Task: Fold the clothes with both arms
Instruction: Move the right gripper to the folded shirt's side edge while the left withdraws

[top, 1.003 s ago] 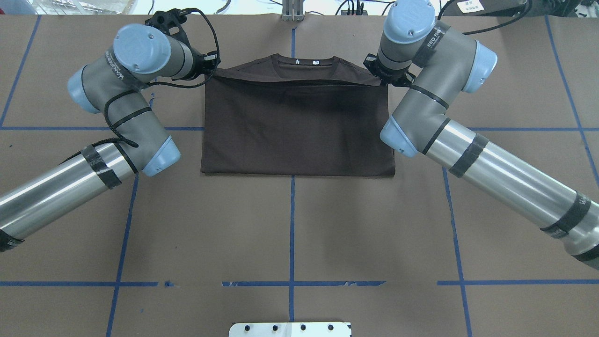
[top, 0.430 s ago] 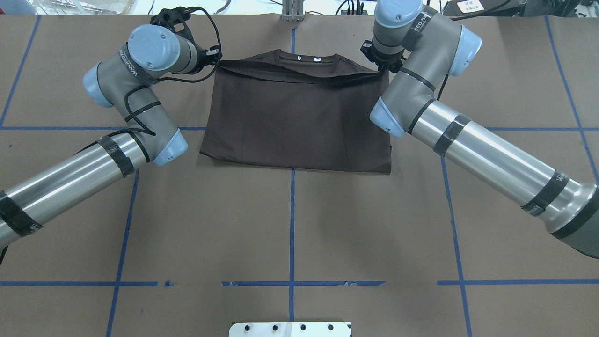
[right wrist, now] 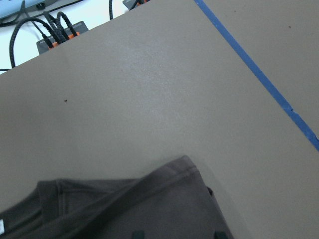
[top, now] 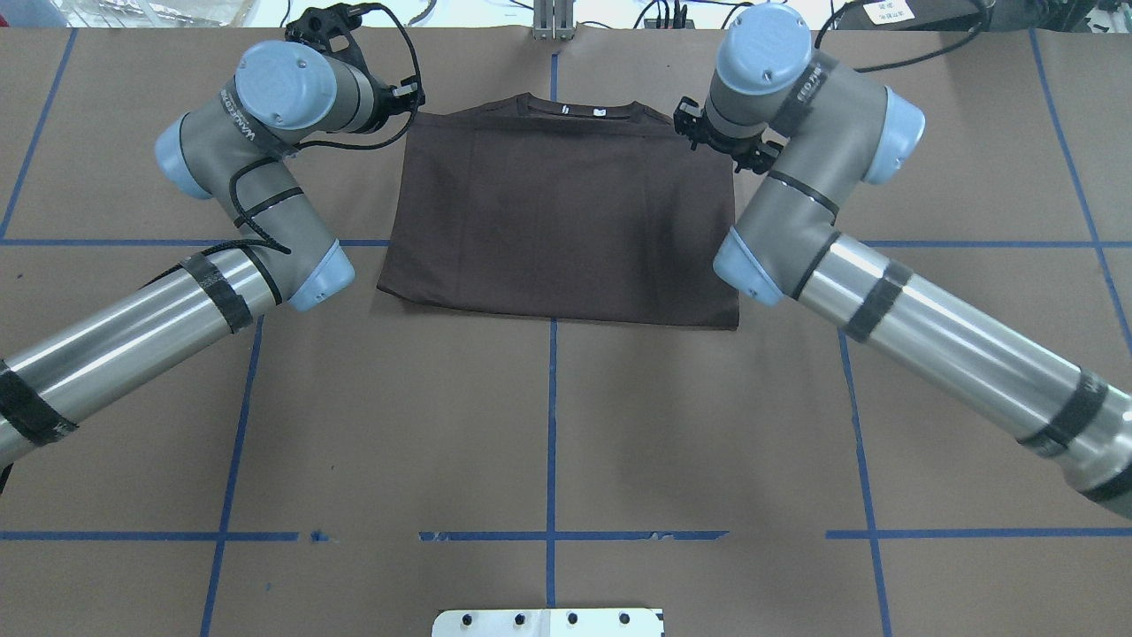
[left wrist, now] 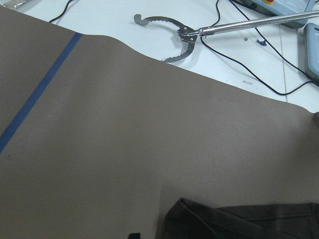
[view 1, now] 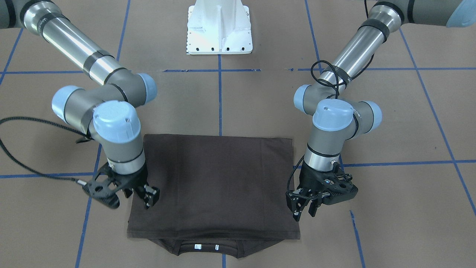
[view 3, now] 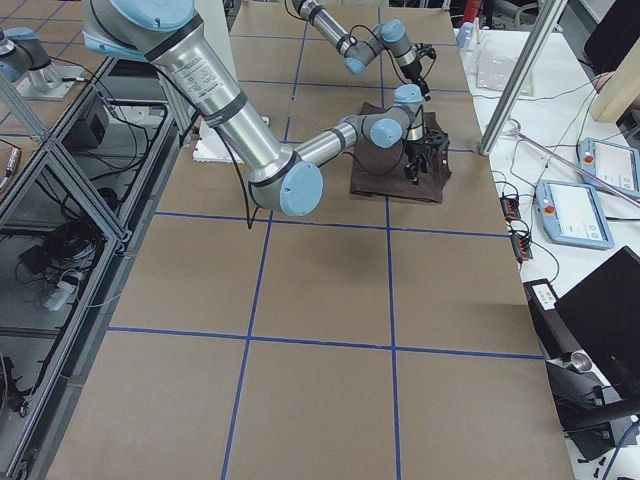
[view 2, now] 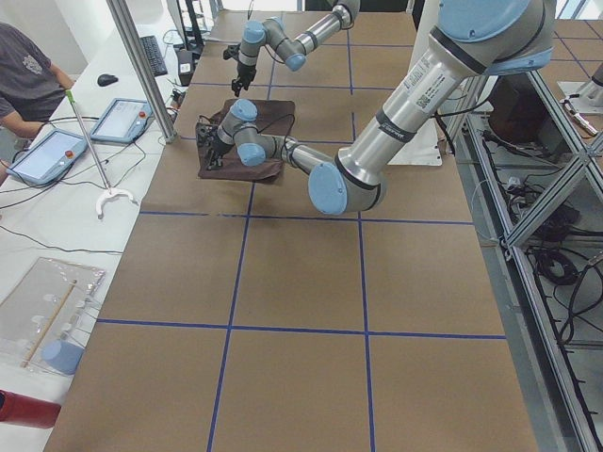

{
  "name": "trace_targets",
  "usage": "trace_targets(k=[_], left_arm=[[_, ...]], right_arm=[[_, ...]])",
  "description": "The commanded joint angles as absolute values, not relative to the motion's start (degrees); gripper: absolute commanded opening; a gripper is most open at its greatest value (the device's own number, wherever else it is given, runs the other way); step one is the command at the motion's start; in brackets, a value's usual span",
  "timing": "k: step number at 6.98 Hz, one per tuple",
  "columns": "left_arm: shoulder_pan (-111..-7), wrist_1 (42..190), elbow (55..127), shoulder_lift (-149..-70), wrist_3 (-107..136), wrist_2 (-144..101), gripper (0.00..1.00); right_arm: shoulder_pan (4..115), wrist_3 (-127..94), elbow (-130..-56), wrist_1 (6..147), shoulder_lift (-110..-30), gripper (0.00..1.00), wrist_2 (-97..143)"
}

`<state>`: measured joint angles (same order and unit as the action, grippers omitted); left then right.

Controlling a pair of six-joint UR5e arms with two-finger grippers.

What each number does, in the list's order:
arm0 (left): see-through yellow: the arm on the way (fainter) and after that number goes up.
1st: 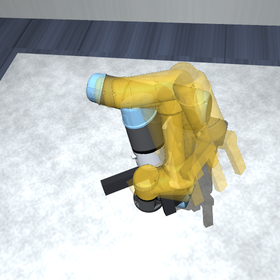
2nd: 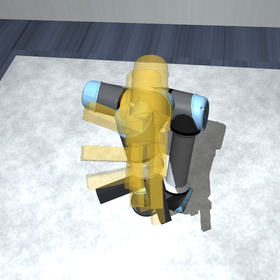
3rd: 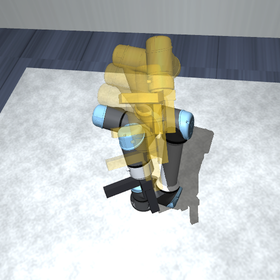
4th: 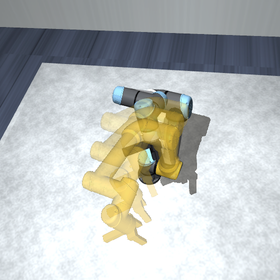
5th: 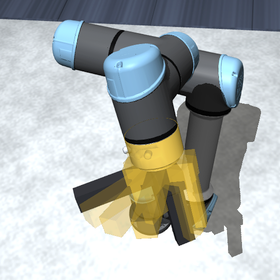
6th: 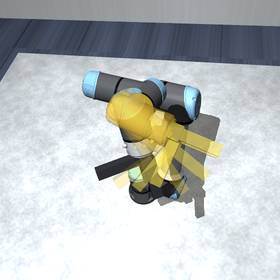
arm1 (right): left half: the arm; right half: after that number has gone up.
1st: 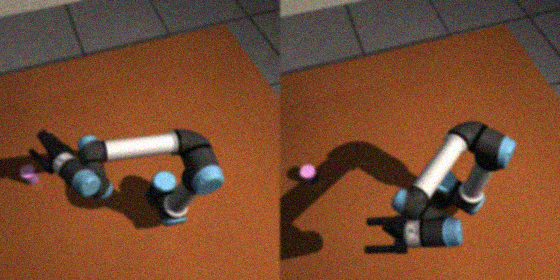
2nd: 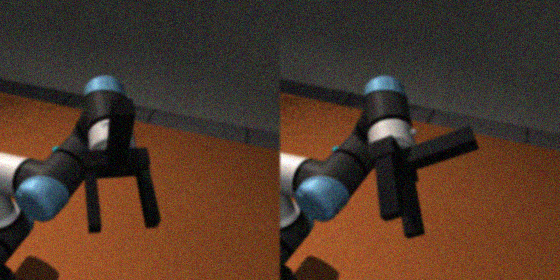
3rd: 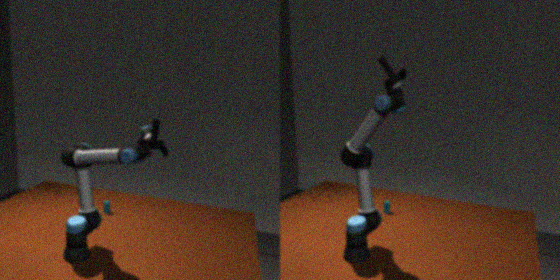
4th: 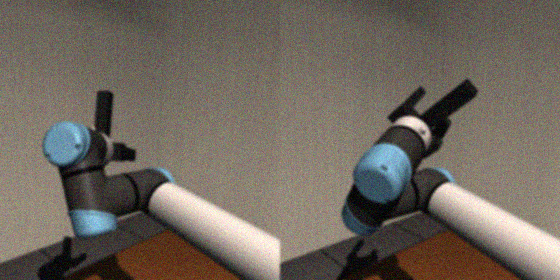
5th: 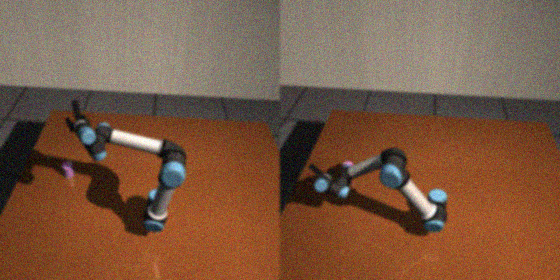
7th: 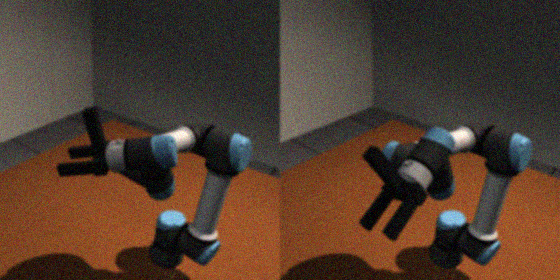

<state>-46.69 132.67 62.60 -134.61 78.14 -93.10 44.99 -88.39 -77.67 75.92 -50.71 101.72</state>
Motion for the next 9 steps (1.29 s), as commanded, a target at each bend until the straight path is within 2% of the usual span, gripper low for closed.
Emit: trace_targets(k=[1,3,5,7,8,9], left_arm=[[-46.8,132.7,63.9,-134.3,78.4,-93.3,0.57],[-46.8,133.5,65.5,-132.3,78.8,-93.3,0.57],[-46.7,133.6,65.6,-132.3,78.8,-93.3,0.57],[-46.6,133.6,67.3,-130.4,78.6,-93.3,0.57],[-46.6,133.6,67.7,-129.7,78.4,-93.3,0.57],[-46.6,133.5,67.7,-129.7,78.4,-93.3,0.57]], right_arm=[[38.7,-99.6,-96.2,76.4,-64.4,0.91,103.1],[35.7,-104.6,-98.4,75.7,-68.5,0.91,102.7],[35.2,-104.8,-96.6,75.8,-67.4,0.87,102.7],[35.0,-106.3,-93.6,75.8,-65.4,0.71,102.7],[35.1,-106.3,-93.6,75.8,-65.5,0.53,102.7],[35.2,-106.2,-93.6,75.7,-65.5,0.01,102.7]])
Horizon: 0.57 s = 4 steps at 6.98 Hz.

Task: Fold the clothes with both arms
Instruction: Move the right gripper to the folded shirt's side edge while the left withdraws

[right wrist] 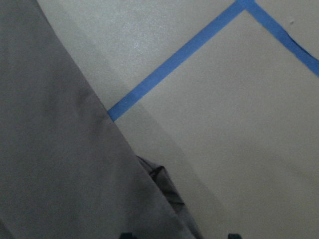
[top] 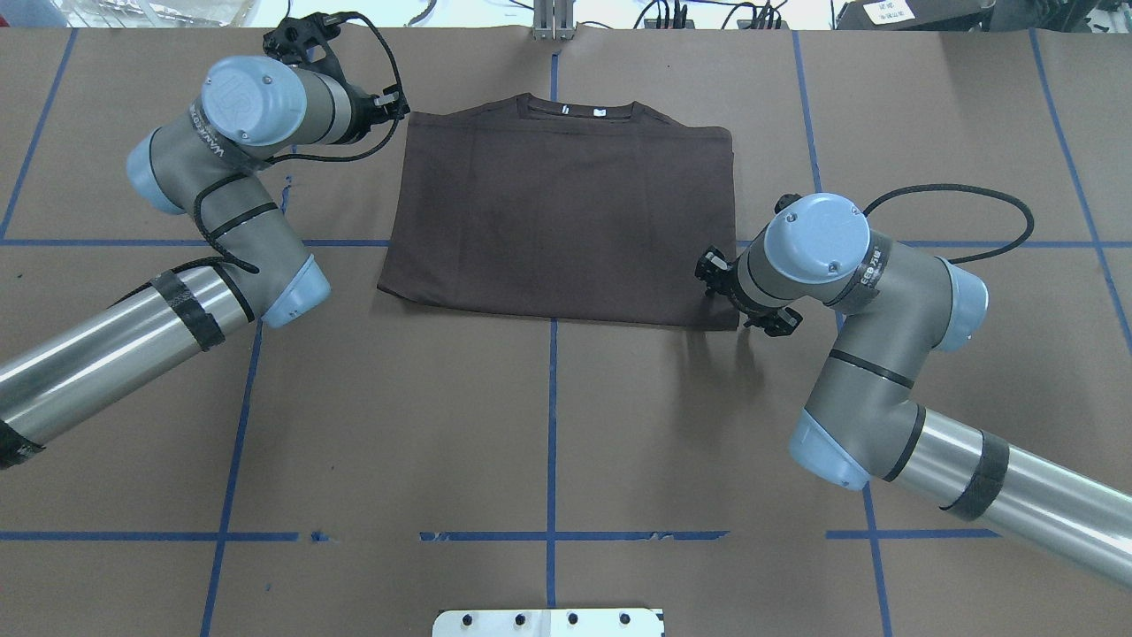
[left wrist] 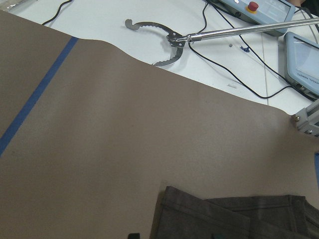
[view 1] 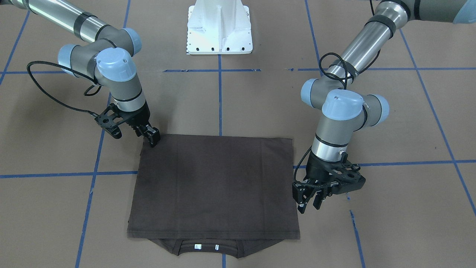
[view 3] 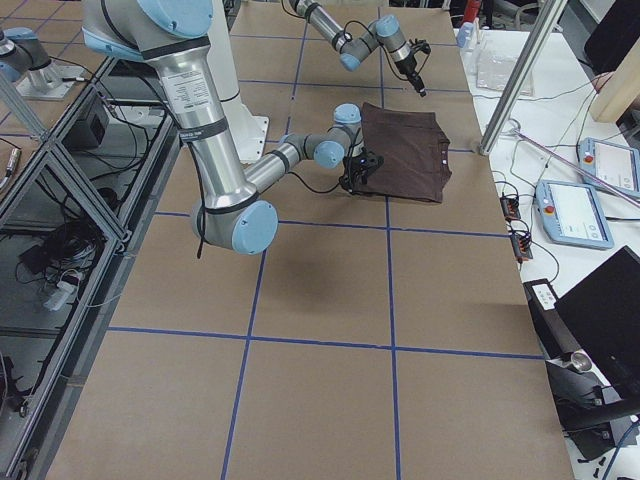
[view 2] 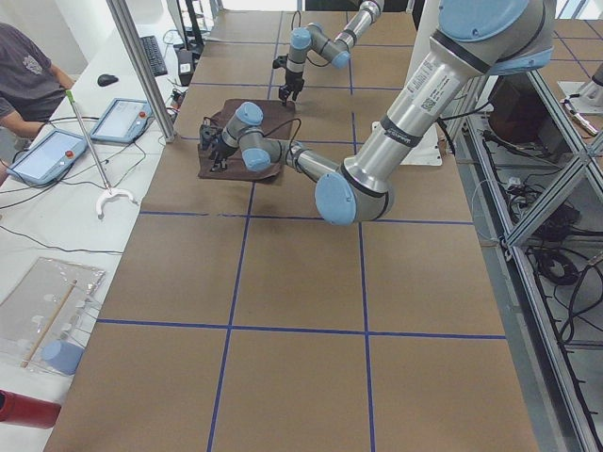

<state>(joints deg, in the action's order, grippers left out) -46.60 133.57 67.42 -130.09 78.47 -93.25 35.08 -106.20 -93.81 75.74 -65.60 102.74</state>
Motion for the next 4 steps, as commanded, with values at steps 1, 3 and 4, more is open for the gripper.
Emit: trace_targets(k=[1,3,4], left_arm=[[-46.6,133.5,67.7,-129.7,78.3,-93.3,0.57],[-46.6,133.2,69.6,-129.3,78.5,-93.4,0.57],[-46.1,133.0,75.0,-126.2,78.6,-93.5,0.56]], right_arm=[[35.2,-105.6,-93.6,75.7,-65.5,0.00,102.8],[35.5,-106.2,-97.6,76.1,-66.5,0.00,103.3],[34.3,-108.4,-105.0,77.7,-70.5,0.00,104.3]])
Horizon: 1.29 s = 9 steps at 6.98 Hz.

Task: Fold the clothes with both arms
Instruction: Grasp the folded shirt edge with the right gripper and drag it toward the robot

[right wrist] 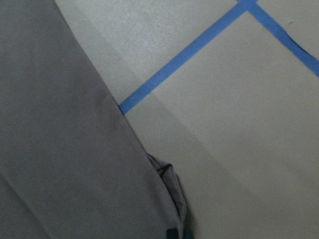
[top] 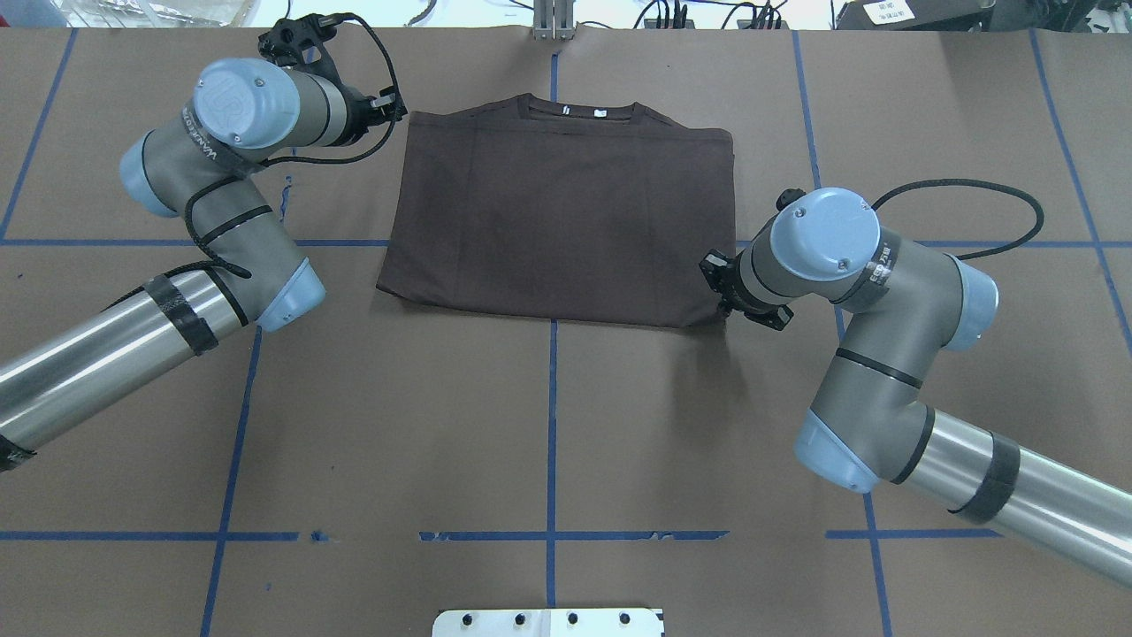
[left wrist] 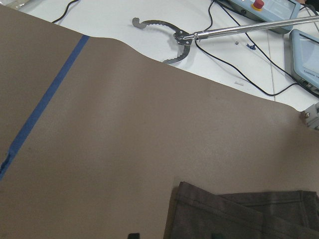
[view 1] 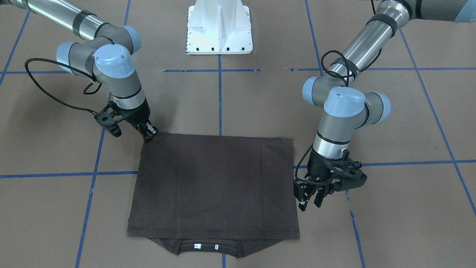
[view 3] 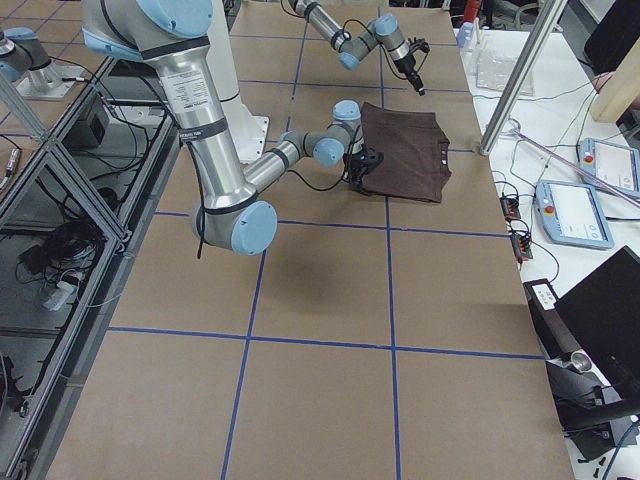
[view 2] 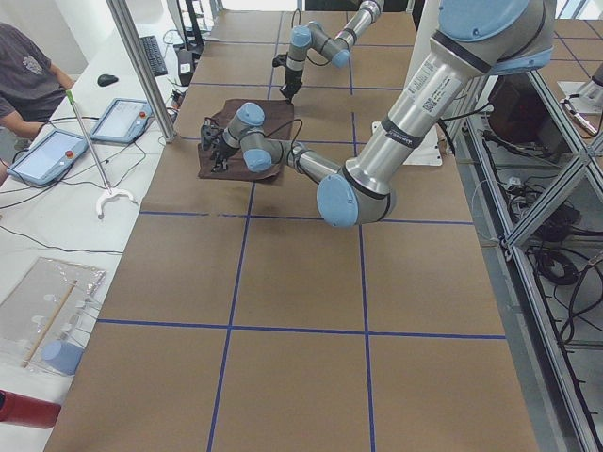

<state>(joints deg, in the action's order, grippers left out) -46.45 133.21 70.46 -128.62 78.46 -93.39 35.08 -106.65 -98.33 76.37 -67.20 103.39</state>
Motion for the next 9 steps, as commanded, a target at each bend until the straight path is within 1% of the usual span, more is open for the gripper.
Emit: trace_targets(k=[1,2,3,4,5,6,7,8,9], left_arm=[[-45.5,132.6,79.1,-124.4,78.7,-93.9,0.56],[-45.1,132.7,79.4,-124.2,79.2,-95.4,0.55],[-44.7,133.8,79.5,-123.3,79.3,-97.3,0.51],[-44.7,138.0,81.3,-121.4,79.3,-104.2,0.42],[-44.6,139.0,83.9,-121.1,79.8,-111.2,0.42],[-44.4,139.0,87.3,-119.5,84.4,-113.4,0.47],[-44.1,138.3,92.6,-116.1,89.6,-113.9,0.99],[-41.7,137.8,95.2,-113.5,94.9,-114.2,0.99],[-38.2,137.7,95.7,-111.6,98.0,-111.9,0.99]], right_arm=[[29.1,-112.8,-115.0,80.8,-75.4,0.00,104.2],[23.2,-118.1,-122.0,84.3,-77.4,0.00,103.9],[16.3,-119.3,-128.0,89.4,-79.1,0.00,103.9],[11.0,-119.6,-131.1,93.6,-79.6,0.00,104.0],[7.1,-121.4,-131.7,95.8,-79.7,0.00,103.9],[5.5,-122.0,-131.7,96.0,-79.8,0.00,104.0],[4.1,-123.0,-131.7,96.1,-81.1,0.24,103.9],[2.6,-123.3,-131.7,96.1,-82.0,0.60,103.4],[2.8,-124.7,-131.7,96.1,-81.6,1.00,102.2]])
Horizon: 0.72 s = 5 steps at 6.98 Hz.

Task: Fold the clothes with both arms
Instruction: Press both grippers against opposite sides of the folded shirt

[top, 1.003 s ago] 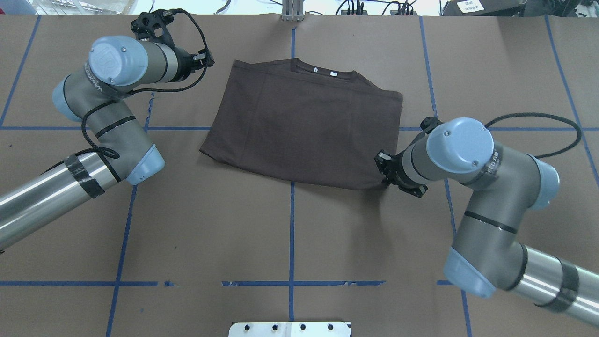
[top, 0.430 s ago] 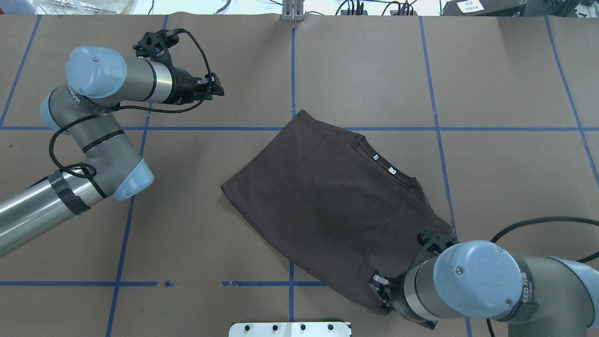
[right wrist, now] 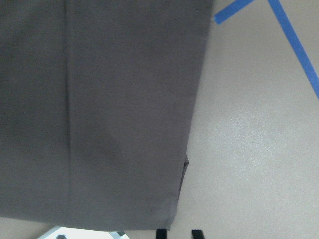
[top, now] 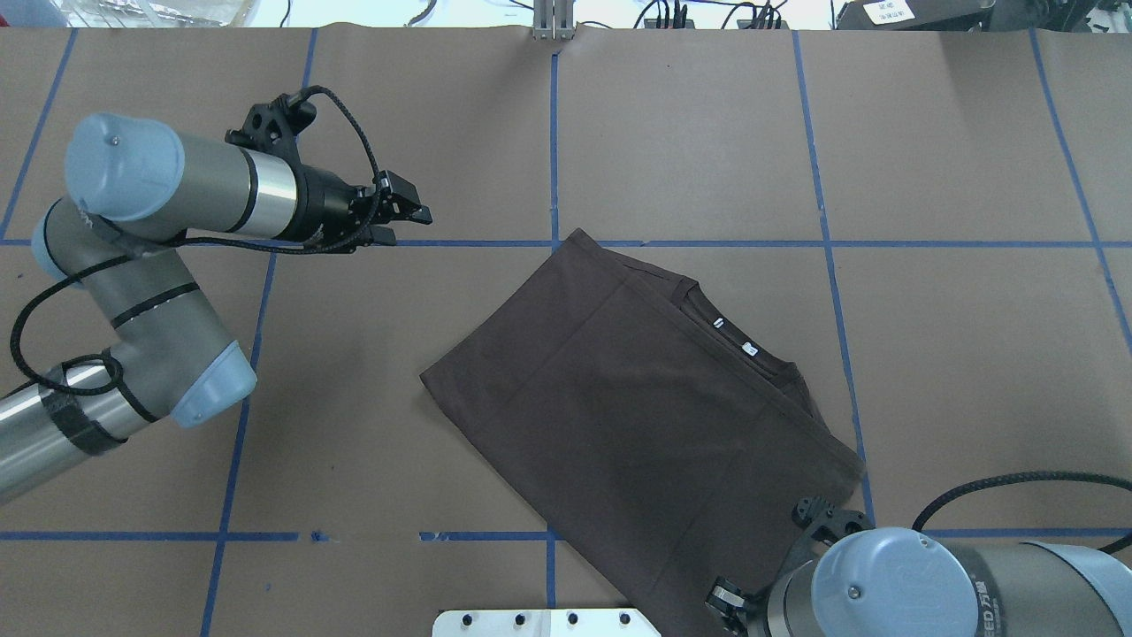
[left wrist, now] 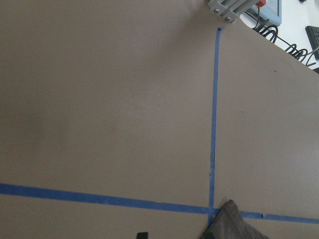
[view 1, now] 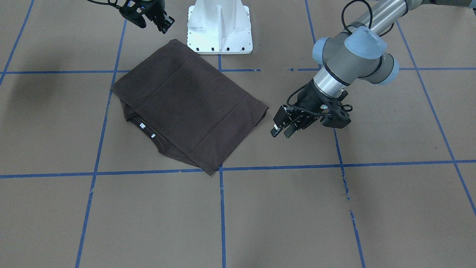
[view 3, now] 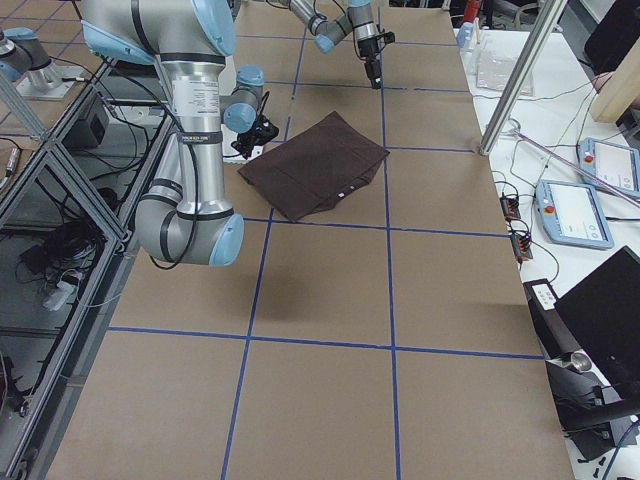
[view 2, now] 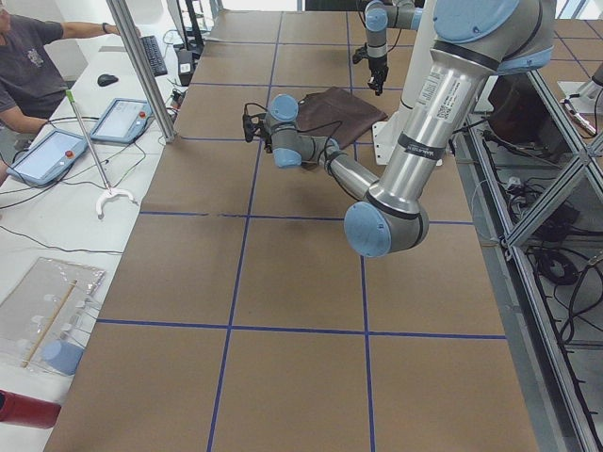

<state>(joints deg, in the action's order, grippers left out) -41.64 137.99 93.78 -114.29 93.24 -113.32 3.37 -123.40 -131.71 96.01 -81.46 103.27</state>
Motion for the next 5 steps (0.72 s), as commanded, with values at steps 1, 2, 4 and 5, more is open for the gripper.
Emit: trace_targets(k=[1,2,4,5], left_arm=[[-35.8,137.7,96.8,-108.7,99.1,-110.9,0.93],[-33.9,137.6,97.0,-107.3,99.2,-110.4,0.91],[-30.2,134.7,96.9,-108.2,99.2,-106.9,0.83],[-29.6,134.6,96.6,-108.4,99.2,-106.9,0.79]], right_arm=[[6.2,-124.7,-131.9,96.1,-81.4,1.00,102.3],[10.2,-124.6,-132.4,96.0,-79.7,1.00,102.4],[18.7,-123.8,-131.8,95.6,-74.8,1.00,102.6],[20.4,-123.1,-131.7,95.5,-74.7,1.00,102.3]])
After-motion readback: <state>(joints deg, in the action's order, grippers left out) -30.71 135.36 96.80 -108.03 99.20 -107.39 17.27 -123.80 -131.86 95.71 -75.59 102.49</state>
